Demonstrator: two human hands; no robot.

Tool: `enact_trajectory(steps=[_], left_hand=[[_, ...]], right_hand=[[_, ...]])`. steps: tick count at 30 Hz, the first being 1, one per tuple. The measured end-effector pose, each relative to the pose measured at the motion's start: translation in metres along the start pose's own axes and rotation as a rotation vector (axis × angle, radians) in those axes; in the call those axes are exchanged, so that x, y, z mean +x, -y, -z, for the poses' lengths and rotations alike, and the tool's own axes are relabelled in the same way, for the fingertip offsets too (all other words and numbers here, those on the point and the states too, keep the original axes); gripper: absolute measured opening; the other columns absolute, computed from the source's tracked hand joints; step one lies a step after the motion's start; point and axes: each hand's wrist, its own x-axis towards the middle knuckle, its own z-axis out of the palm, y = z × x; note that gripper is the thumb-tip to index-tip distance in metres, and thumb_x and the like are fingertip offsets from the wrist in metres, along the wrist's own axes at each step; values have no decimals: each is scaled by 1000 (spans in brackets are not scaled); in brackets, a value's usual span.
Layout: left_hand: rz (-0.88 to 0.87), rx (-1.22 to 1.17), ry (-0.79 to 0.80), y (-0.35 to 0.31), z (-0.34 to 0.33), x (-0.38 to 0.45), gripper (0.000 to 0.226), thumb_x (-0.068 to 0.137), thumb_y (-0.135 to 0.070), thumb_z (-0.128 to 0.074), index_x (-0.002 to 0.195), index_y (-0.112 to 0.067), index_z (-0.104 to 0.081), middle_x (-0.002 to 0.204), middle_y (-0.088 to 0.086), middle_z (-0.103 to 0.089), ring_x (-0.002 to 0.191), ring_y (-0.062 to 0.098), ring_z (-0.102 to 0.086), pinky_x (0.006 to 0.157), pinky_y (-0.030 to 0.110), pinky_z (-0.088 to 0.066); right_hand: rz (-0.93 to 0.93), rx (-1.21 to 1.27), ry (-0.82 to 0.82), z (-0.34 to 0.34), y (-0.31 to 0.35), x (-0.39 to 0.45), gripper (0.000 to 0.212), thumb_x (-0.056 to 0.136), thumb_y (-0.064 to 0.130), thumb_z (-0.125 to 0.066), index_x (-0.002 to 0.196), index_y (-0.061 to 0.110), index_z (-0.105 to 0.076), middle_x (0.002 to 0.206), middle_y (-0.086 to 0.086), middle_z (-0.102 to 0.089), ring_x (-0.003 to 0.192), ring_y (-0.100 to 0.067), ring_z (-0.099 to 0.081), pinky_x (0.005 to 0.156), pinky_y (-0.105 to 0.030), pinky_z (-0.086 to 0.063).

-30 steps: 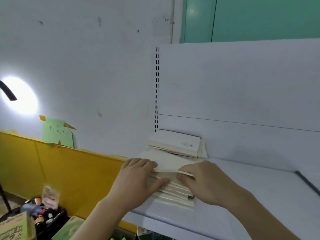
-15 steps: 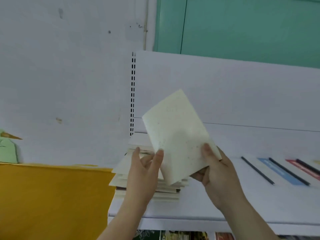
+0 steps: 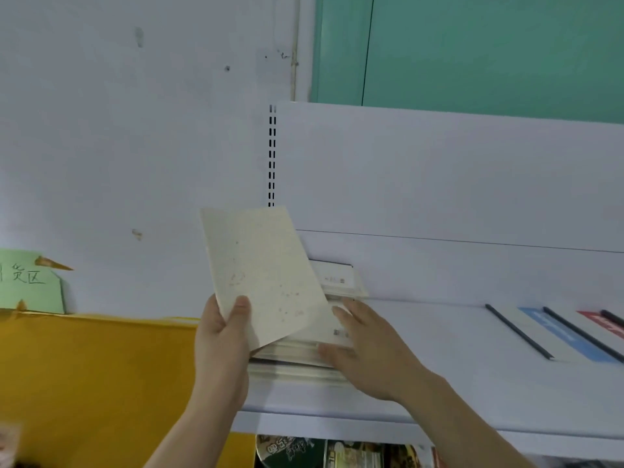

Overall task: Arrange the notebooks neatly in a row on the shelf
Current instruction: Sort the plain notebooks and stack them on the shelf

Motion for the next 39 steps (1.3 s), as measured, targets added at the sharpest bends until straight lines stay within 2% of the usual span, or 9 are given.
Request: enact_trajectory(steps=[3,6,8,11,16,20,22,31,39], left_hand=[[14,2,-11,4,9,-4,21,102,-21,-55,116,-33,-62,109,-6,-73,106,25,-67,88,52,-58],[17,15,7,4,14,-7,20,102,-21,-55,115,-33,-62,106,-7,-74,105,24,-67,87,51,-58],[15,26,26,2,15,-8,18,102,-20,-55,112,-33,-63,103,-8,-74,104,24,-68,86,52,-59],[22,25,28,1,14,-9,19,102,-19,-54,111,-33,-62,105,-5,-74,103,24,-67,86,51,-59],[-14,51,25,6,6,-6,17,102,-20,-54,108,-35,-62,104,-7,-73,102,21,-68,86,49,-59],[4,76,79,15,-15,-13,18,103,-21,-53,109,-35,-62,97,-16,-74,98,15,-68,87,49,-58],[23,86,120,19,-29,-18,18,103,-23,-53,113,-35,-62,97,-19,-74,98,14,-68,89,49,-58],[24,53,192,38,-87,-53,25,97,-51,-50,109,-34,-64,97,-15,-74,93,7,-69,79,34,-58],[222,26,466,69,-125,-62,18,99,-38,-55,115,-36,-62,105,-14,-74,102,13,-69,90,44,-58]], right_hand=[[37,-207,119,-8,7,9,75,91,69,-32,151,25,-22,159,3,-20,146,-18,-16,118,-41,-17],[88,-257,-24,0,6,8,30,96,40,-41,119,26,-55,119,2,-59,109,-21,-56,93,-37,-43],[107,-237,-108,10,0,3,21,97,31,-38,103,30,-58,95,5,-65,85,-19,-60,75,-33,-47],[10,-198,-179,33,-17,-8,22,102,38,-31,99,32,-52,79,4,-61,73,-20,-58,66,-33,-48],[-133,-28,-508,80,-47,-25,28,101,34,-40,122,27,-57,93,-1,-69,80,-24,-59,68,-32,-40],[-247,866,-609,99,-41,-45,15,98,24,-53,101,30,-66,99,6,-68,94,-22,-63,74,-42,-57],[-262,1118,-591,95,-31,-49,14,97,23,-55,102,28,-68,102,3,-70,97,-23,-65,72,-44,-59],[-495,1134,-577,29,-21,-46,15,98,28,-52,97,31,-67,95,9,-71,91,-13,-65,84,-40,-56],[-513,911,-570,44,-67,-79,12,96,28,-54,101,28,-65,88,4,-69,77,-15,-67,61,-32,-60]])
